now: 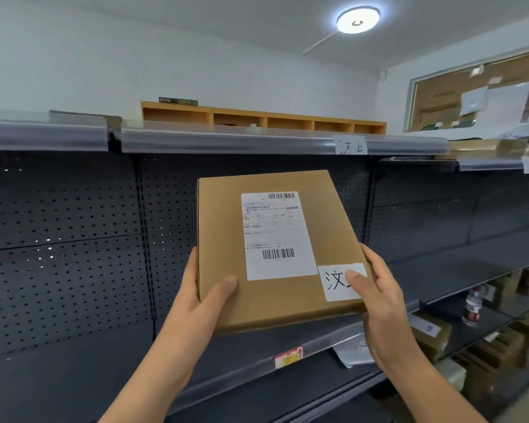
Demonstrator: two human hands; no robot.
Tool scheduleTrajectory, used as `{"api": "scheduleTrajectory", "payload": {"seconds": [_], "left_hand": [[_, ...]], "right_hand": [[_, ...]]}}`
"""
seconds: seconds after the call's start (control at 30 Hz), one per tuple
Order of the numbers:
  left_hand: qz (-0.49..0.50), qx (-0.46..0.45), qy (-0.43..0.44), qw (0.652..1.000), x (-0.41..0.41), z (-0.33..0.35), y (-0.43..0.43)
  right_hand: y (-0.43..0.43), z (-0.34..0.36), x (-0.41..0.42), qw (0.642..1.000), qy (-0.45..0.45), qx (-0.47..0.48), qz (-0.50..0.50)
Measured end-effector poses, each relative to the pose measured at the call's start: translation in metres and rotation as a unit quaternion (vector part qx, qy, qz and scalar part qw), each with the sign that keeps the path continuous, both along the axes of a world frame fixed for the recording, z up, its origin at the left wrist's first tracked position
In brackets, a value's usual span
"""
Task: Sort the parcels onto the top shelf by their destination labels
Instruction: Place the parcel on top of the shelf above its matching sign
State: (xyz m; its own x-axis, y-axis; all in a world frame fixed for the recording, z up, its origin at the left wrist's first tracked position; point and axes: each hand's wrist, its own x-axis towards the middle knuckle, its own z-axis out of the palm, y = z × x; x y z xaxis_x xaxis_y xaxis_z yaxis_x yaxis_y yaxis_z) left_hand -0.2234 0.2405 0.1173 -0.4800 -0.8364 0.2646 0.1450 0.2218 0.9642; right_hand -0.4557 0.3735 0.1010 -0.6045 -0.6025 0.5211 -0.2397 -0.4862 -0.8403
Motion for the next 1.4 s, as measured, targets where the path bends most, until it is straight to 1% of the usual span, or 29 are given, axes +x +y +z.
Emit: {"api": "scheduleTrajectory", "payload": {"seconds": [0.17,0.3,0.43,0.57,0.7,0.77,0.83,0.93,1.0,1.03,1.13,1.2,1.23,1.33,1.4], "left_hand": [[0.053,0.000,0.019,0.998,-0.049,0.012,0.032],[0.049,-0.032,0.023,0.998,-0.075,0.027,0.063],[0.038,-0.090,0.033,0.995,-0.100,0.070,0.088],[0.013,-0.130,0.045,0.990,-0.131,0.127,0.096],[0.012,-0.125,0.039,0.991,-0.161,0.177,0.068],[0.028,-0.138,0.034,0.989,-0.176,0.201,0.046],[0.055,-0.153,0.030,0.986,-0.191,0.224,0.025],[0.095,-0.175,0.030,0.979,-0.209,0.255,-0.008],[0.112,-0.199,0.002,0.973,-0.219,0.272,-0.031],[0.106,-0.207,-0.012,0.973,-0.224,0.280,-0.040],[0.075,-0.171,-0.025,0.982,-0.237,0.304,-0.073],[0.084,-0.148,-0.055,0.984,-0.244,0.312,-0.092],[0.096,-0.152,-0.077,0.981,-0.246,0.314,-0.099],[0.122,-0.221,-0.139,0.958,-0.249,0.319,-0.111],[0.123,-0.253,-0.160,0.946,-0.248,0.325,-0.111]], "right_hand": [[0.031,0.012,-0.045,1.000,0.008,-0.017,0.022],[0.057,0.020,-0.082,0.999,0.007,-0.049,0.002],[0.064,0.051,-0.117,0.997,0.013,-0.074,0.004],[0.046,0.106,-0.157,0.995,0.003,-0.095,0.017],[0.020,0.168,-0.187,0.994,0.011,-0.095,0.044],[0.002,0.198,-0.204,0.995,0.051,-0.080,0.044],[-0.018,0.229,-0.220,0.994,0.096,-0.057,0.020],[-0.050,0.272,-0.238,0.993,0.109,-0.034,-0.020],[-0.071,0.296,-0.249,0.992,0.118,-0.026,-0.031],[-0.081,0.304,-0.254,0.991,0.128,-0.022,-0.040],[-0.112,0.319,-0.268,0.984,0.161,-0.001,-0.072],[-0.131,0.320,-0.276,0.980,0.180,0.019,-0.082],[-0.139,0.319,-0.280,0.977,0.190,0.028,-0.089],[-0.159,0.314,-0.289,0.963,0.231,0.027,-0.132],[-0.165,0.314,-0.290,0.952,0.262,0.035,-0.156]]}}
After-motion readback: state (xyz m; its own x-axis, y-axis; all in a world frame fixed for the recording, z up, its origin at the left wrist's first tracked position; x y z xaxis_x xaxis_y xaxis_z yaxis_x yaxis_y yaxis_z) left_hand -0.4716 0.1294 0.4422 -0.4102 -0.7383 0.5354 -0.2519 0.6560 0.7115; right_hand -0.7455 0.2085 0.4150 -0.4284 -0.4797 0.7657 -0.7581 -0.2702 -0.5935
